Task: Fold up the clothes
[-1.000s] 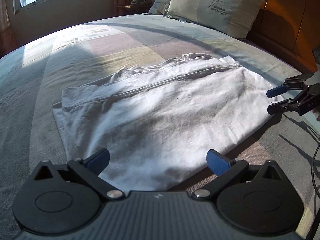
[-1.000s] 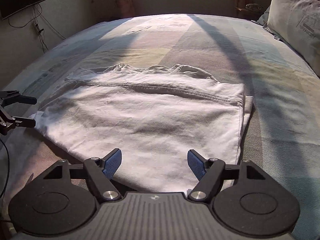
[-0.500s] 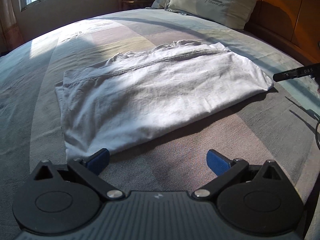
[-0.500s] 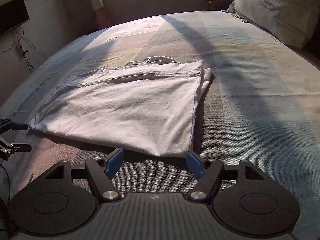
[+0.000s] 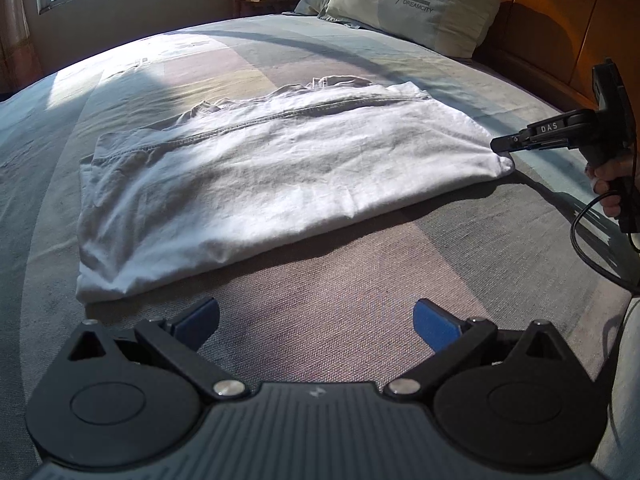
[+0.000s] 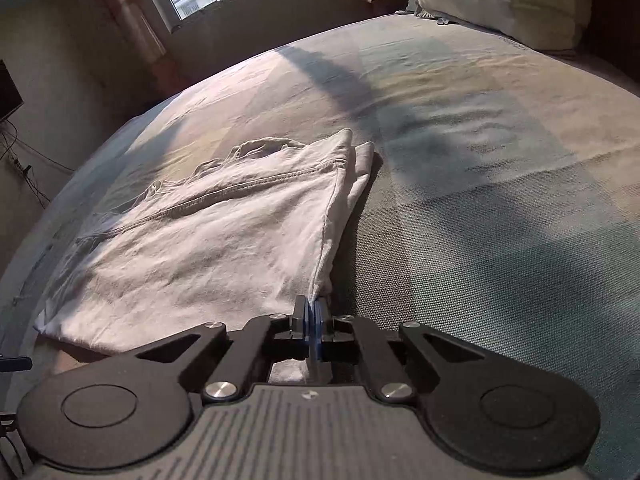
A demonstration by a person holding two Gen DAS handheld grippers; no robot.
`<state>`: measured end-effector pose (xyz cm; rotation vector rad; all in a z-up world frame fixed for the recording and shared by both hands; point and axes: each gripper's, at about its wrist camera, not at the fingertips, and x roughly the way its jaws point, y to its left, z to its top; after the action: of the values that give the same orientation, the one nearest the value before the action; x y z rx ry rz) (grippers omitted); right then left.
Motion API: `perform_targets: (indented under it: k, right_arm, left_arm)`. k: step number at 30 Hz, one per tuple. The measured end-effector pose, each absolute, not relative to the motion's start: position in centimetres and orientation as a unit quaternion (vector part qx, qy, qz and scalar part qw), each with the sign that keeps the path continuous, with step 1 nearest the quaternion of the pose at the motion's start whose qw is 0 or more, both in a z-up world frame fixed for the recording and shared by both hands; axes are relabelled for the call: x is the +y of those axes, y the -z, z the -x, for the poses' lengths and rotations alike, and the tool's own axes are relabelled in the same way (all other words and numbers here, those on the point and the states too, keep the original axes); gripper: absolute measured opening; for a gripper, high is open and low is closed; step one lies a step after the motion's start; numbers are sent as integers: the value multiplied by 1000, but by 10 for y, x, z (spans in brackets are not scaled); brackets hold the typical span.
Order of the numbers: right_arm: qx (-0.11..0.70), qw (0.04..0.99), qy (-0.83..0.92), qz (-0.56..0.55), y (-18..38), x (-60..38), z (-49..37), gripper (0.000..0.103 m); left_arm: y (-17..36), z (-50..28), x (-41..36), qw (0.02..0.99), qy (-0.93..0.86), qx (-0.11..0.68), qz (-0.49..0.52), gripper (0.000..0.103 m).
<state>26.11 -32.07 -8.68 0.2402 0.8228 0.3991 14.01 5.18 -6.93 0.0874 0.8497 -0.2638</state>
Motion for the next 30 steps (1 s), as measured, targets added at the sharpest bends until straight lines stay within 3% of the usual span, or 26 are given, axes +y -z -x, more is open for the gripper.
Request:
perform_targets:
  k: [7,11,12,14,16,22,25,30]
  right_arm:
    - [406,895,-162,-88,86,-340,-245,3]
    - [371,908,-187,-57,63,-330,-236,12]
    - [367,907,-198,-49,59,-324,-237,15]
    - [361,906,-220,-36,53,-307,-241,33]
    - [359,903,-234,-24,53,-288,-247,42]
    - [380,896,-229,-13,76,-258,-253,59]
    - [379,895,-235,4,89,-256,-244,67]
    - [387,891,-238,12,87,-262,-238,75]
  left_arm:
    - [56,-149,61,907,120,399,-69,102]
    - [53,-174,65,913,103,383,-97,102]
    - [53,-182,66,914,100,379,-102,102]
    - [56,-202,68,918,92,375,-93,102]
    - [63,-217,72,918,87,380,-72,102]
    - [101,-230,93,903,75,424,-5,102]
    - [107,-215,97,912,104,396,-38,102]
    - [100,-212,99,897,108,426,-51,102]
